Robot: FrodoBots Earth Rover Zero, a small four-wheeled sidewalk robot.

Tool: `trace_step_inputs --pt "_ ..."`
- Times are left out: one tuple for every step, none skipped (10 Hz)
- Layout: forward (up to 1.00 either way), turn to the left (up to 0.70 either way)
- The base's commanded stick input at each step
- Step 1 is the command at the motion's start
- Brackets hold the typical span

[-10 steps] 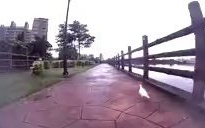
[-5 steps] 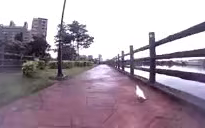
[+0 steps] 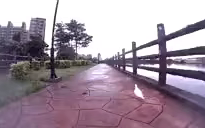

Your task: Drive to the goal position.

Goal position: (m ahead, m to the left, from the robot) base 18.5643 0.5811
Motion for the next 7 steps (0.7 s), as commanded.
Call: trace_step_inputs --pt "1.00 -0.01" --pt "1.00 -0.01" --pt "1.00 -0.01" --pt "1.00 -0.01" --pt "1.00 -0.01" --pt "1.00 -0.01" --pt "1.00 -0.01"
